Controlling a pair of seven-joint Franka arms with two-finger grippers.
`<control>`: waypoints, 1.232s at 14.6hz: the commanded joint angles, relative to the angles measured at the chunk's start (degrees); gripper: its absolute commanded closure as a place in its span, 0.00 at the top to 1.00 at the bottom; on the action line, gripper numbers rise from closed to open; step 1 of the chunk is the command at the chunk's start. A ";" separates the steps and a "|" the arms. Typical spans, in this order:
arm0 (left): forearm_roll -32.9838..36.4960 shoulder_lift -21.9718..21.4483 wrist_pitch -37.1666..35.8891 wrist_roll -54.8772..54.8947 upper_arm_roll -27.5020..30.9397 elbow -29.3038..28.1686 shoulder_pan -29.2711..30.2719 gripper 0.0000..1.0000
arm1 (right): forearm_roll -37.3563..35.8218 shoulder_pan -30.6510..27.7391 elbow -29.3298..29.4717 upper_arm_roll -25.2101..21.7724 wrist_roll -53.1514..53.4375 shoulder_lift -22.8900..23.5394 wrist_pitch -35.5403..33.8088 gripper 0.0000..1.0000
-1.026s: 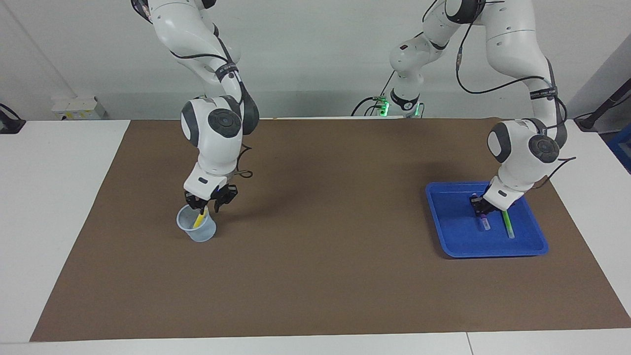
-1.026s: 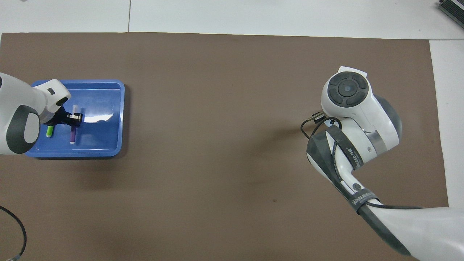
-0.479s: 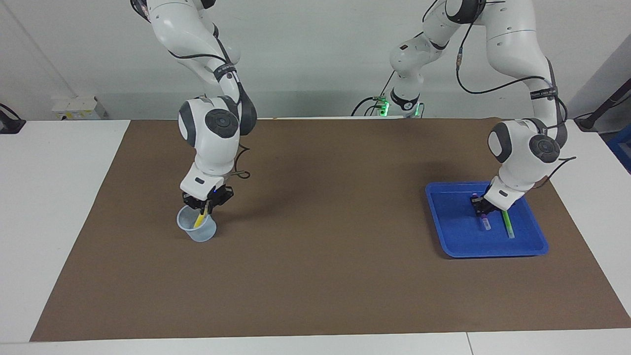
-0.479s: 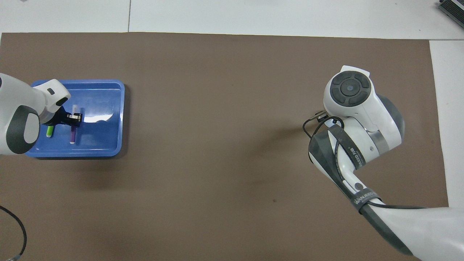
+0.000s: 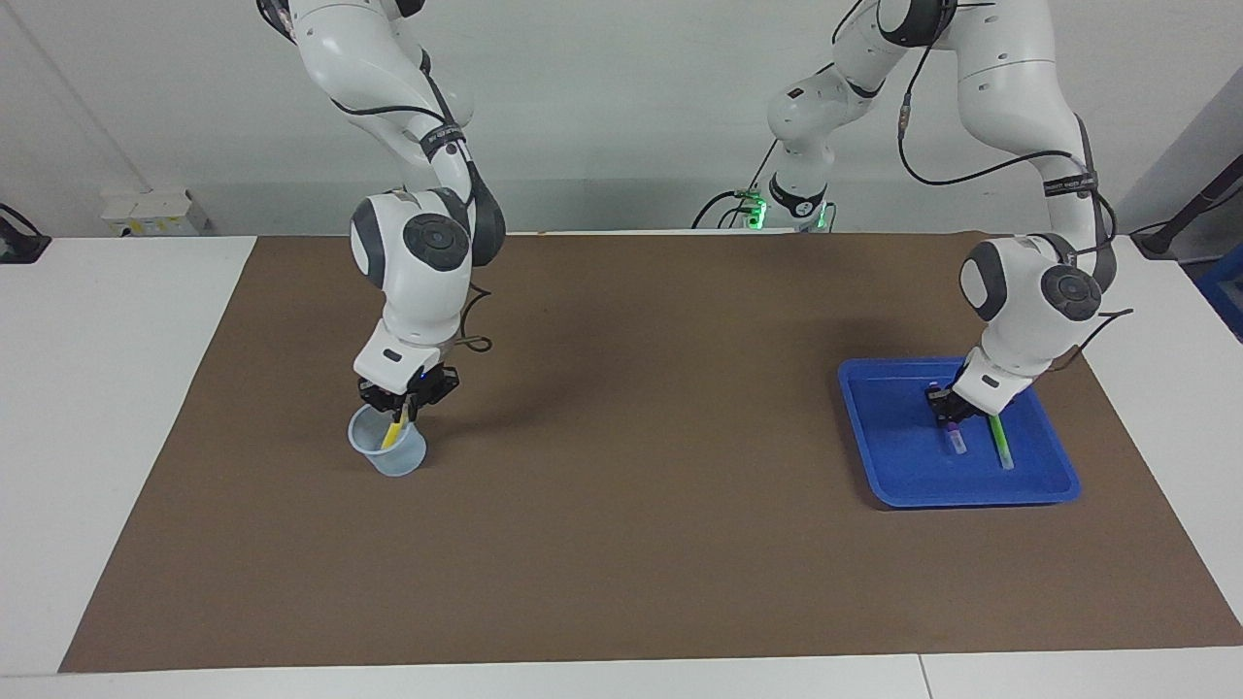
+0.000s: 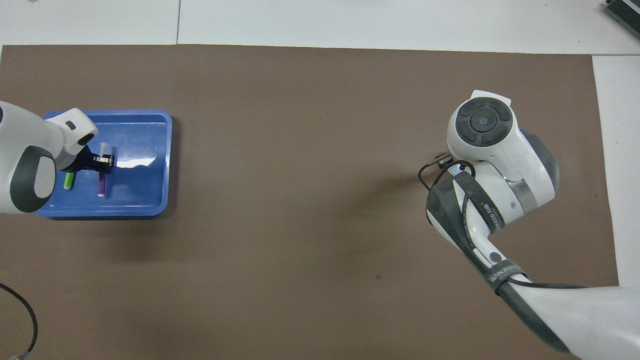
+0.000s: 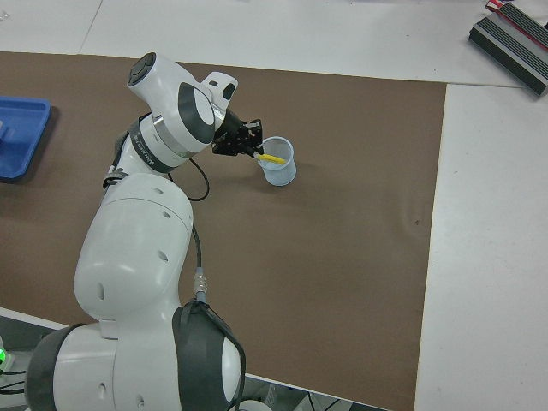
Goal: Right arm passes pens to left for tray arrangement
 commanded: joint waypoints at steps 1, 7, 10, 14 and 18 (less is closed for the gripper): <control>0.67 -0.01 2.03 -0.76 -0.35 -1.43 0.61 0.24 | -0.99 -0.38 1.07 0.72 -0.15 -1.24 -2.27 0.00; 0.67 -0.19 2.55 -1.72 -0.35 -2.40 0.52 0.38 | -0.82 -1.96 5.81 0.72 -15.15 -4.40 -5.69 0.00; 0.67 -0.10 3.17 -1.99 -0.35 -2.05 0.52 0.53 | -0.47 -1.88 11.51 0.72 -21.49 -4.76 -12.19 0.00; 0.67 -0.01 4.92 -1.90 -0.35 -1.17 0.08 0.85 | 0.85 -1.53 16.36 1.50 -30.73 -4.76 -16.77 0.00; 0.76 -0.01 5.37 -0.85 -0.35 -1.61 0.08 0.99 | 11.88 -1.70 20.05 1.95 -30.13 -4.32 -19.05 0.00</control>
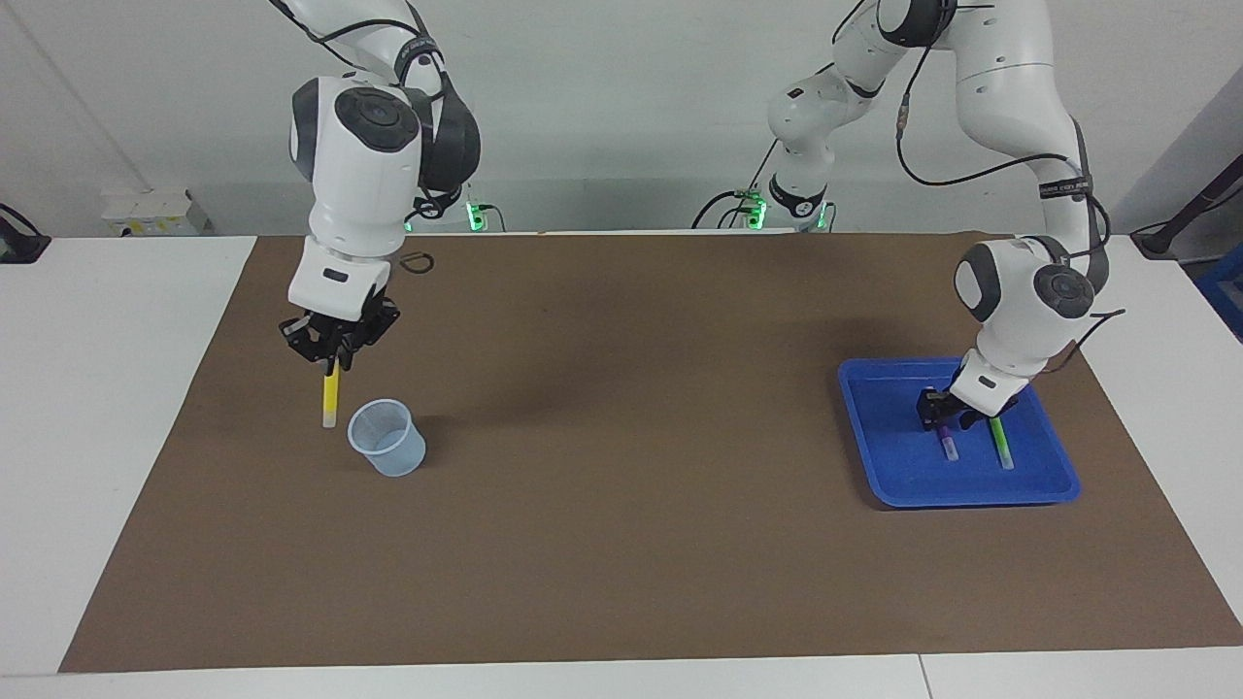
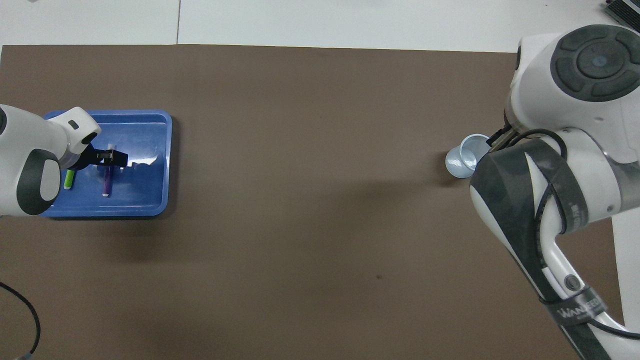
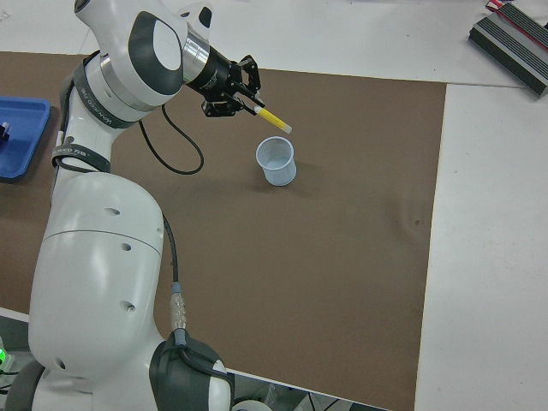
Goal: Right arm passes pens to left for tray arrangement
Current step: 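Lift the yellow pen from the cup with the right gripper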
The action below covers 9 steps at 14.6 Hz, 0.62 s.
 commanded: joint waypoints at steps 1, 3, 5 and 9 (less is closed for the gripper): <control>0.76 -0.21 0.92 0.25 -0.06 -0.41 -0.13 0.99 | 10.23 -1.12 4.40 0.42 -0.77 1.38 -3.23 0.00; 0.85 -0.74 0.92 0.34 -0.06 -0.15 -0.22 0.99 | 15.97 -2.35 4.50 -0.02 0.45 1.55 -3.59 0.00; 1.03 -1.00 1.27 0.08 -0.14 0.55 -0.31 1.00 | 20.01 -2.89 4.50 -0.02 5.62 1.56 -3.67 0.00; 1.03 -2.23 1.27 0.07 -0.41 1.09 -0.75 1.00 | 27.40 -2.71 3.80 0.07 17.22 1.73 -2.36 0.00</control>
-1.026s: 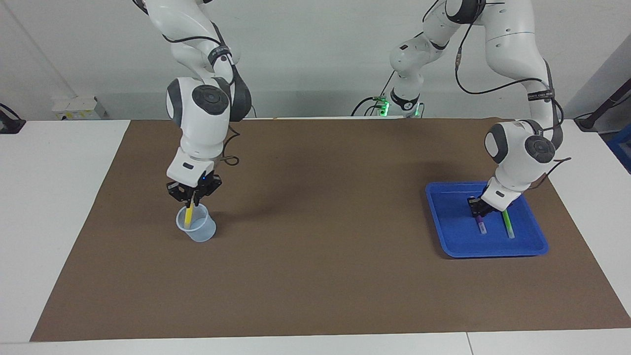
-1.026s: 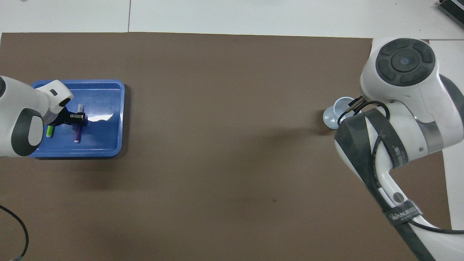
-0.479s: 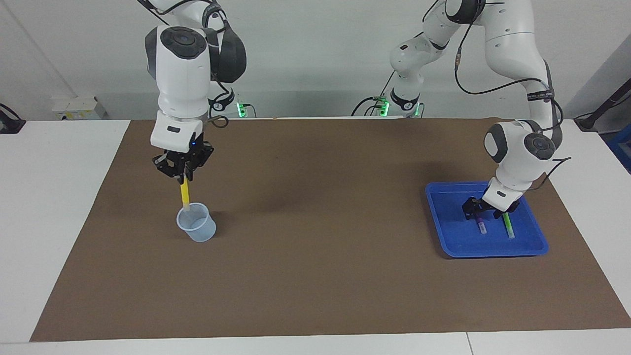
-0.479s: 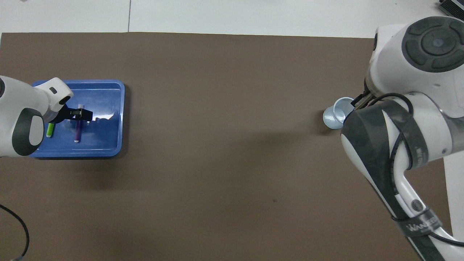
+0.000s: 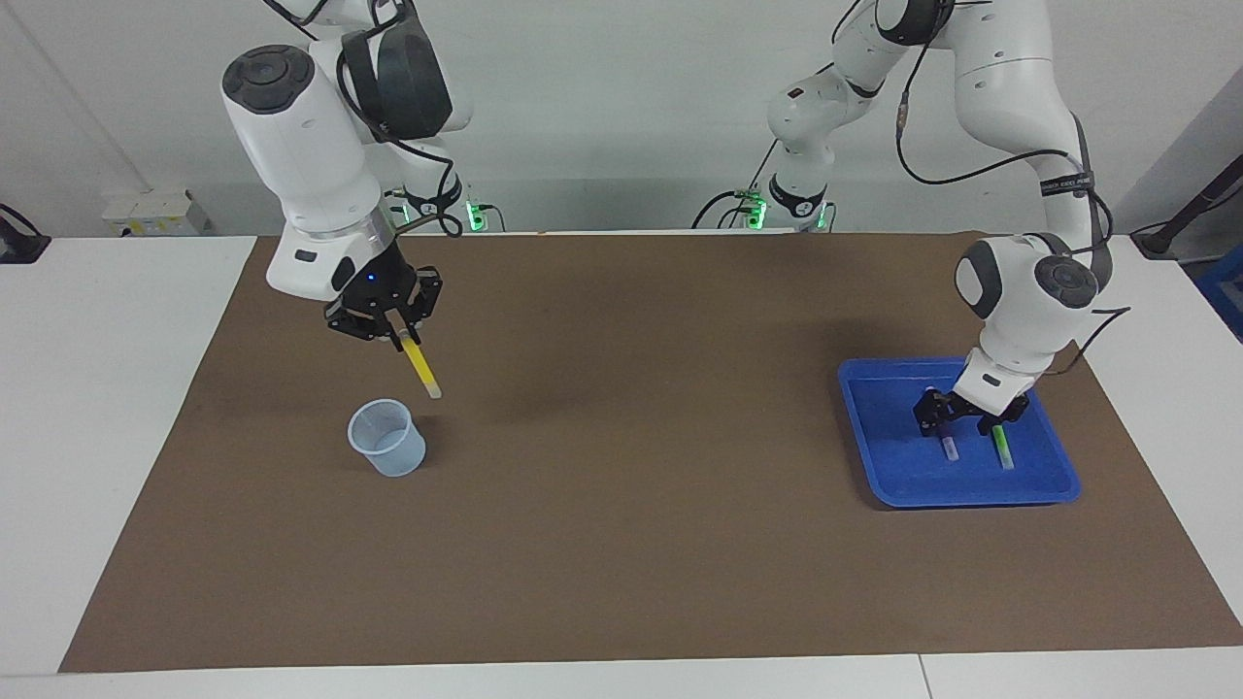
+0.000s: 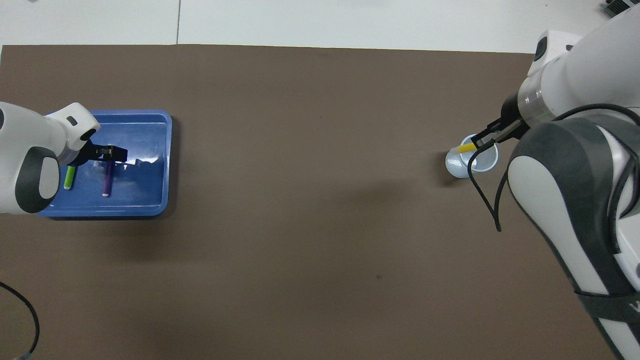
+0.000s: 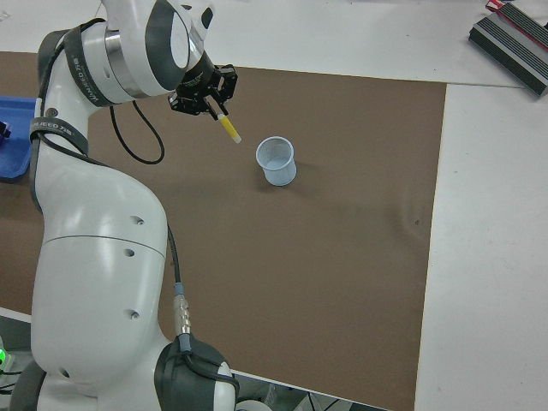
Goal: Right arm passes pens to left for tray arrangement
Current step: 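Lift the yellow pen from the cup with the right gripper, then carry the yellow pen toward the left gripper while the left gripper approaches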
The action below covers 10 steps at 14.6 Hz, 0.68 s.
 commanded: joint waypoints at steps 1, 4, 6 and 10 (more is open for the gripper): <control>0.99 -2.33 0.18 -0.03 0.40 -0.54 -0.52 1.00 | 5.76 0.05 0.65 0.62 9.02 1.09 0.32 0.00; 0.73 -3.04 -3.24 -1.52 0.22 -0.63 -0.69 0.99 | 11.38 0.67 -0.14 0.70 18.35 1.35 2.16 0.00; 0.64 -3.12 -3.95 -3.01 0.22 -0.71 -1.48 0.98 | 17.52 0.58 -0.76 0.62 22.05 1.35 2.86 0.00; -7.96 -3.65 -6.57 -5.48 -0.13 -0.54 -1.57 0.95 | 26.41 1.19 -3.30 0.70 30.40 1.62 8.12 0.00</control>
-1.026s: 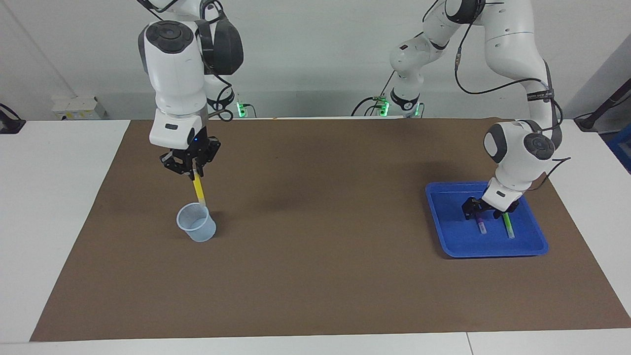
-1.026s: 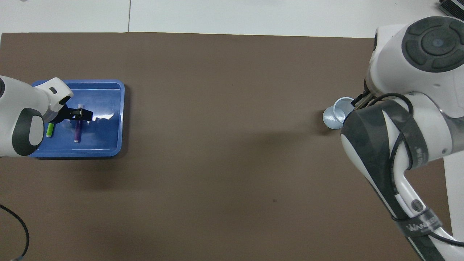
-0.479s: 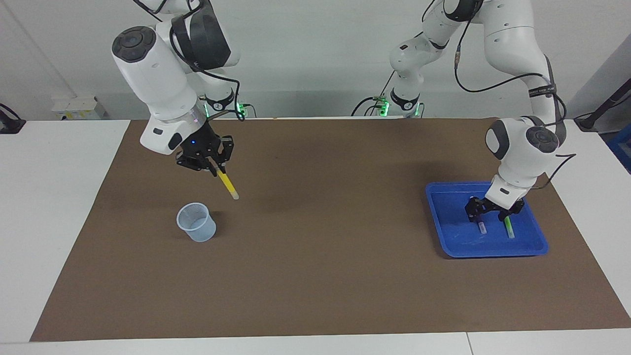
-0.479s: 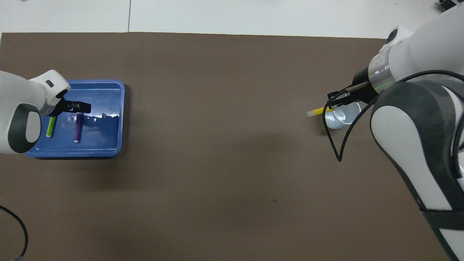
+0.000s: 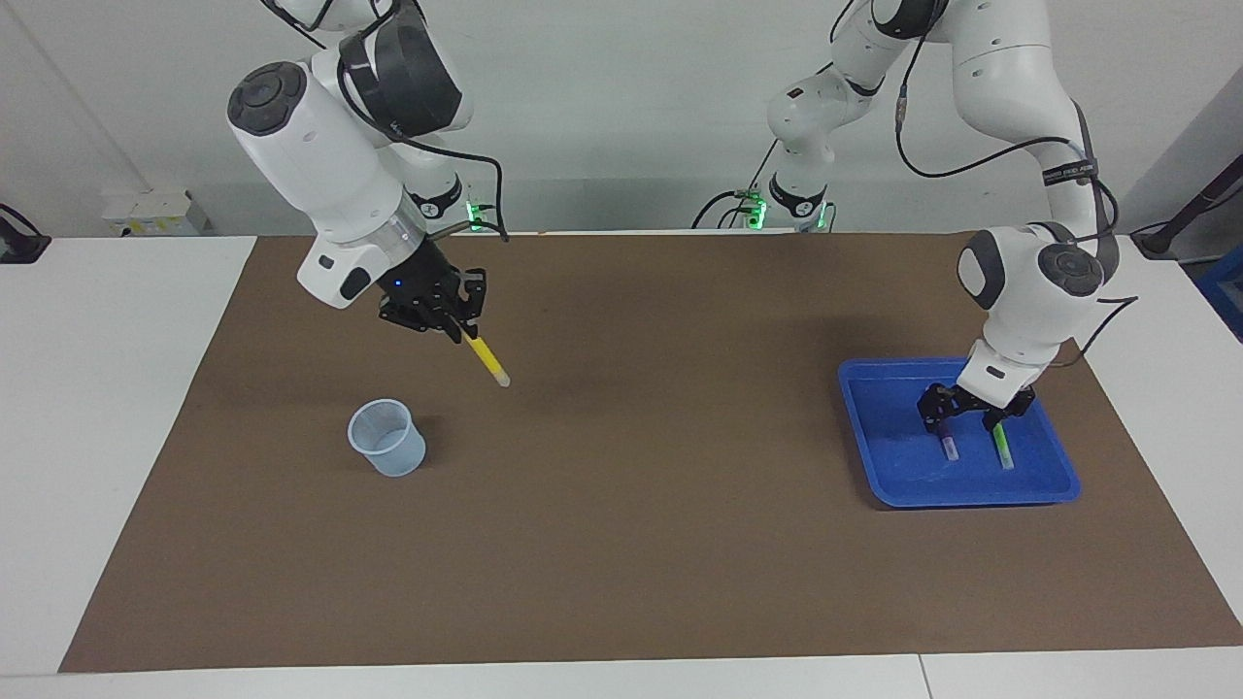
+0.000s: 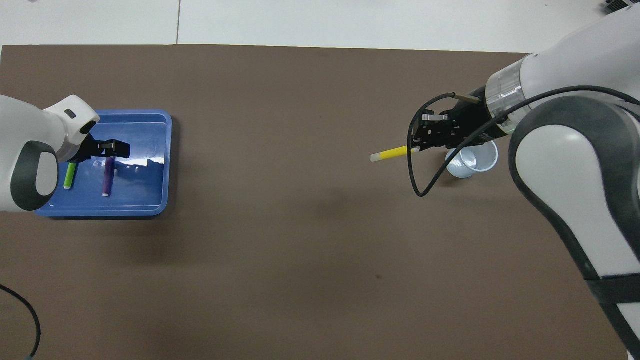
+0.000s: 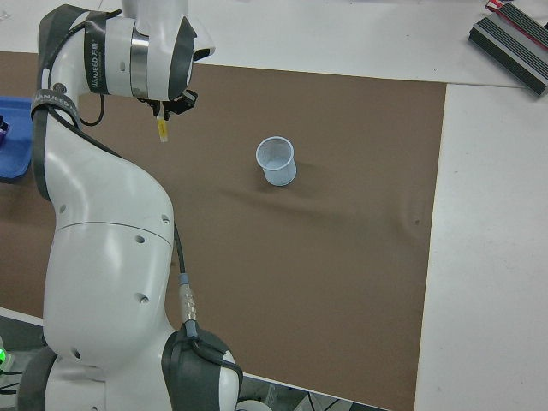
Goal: Right arm passes pens to left for tray arrangement
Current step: 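Carry the yellow pen toward the left gripper while the left gripper approaches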
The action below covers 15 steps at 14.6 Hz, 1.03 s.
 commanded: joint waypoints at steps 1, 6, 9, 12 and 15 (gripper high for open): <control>-4.11 -1.92 -4.84 -3.10 0.20 -0.30 -1.20 0.93 | 4.49 1.73 -2.04 0.24 5.56 -0.07 4.39 0.00; -17.69 -3.15 -13.11 -11.19 -0.15 0.67 -1.91 0.92 | 6.77 5.08 -1.95 0.33 15.76 0.98 9.75 0.00; -23.10 -3.68 -16.98 -20.74 -0.41 0.58 -2.69 0.92 | 7.39 5.26 -1.87 0.33 16.91 1.07 10.11 0.00; -30.45 -4.21 -19.53 -31.37 -0.68 0.32 -4.19 0.92 | 7.39 6.75 -1.87 0.33 19.28 1.16 11.95 0.00; -42.23 -4.91 -22.26 -44.82 -0.77 0.23 -6.82 0.91 | 7.39 7.81 -1.78 0.33 22.53 1.16 13.45 0.00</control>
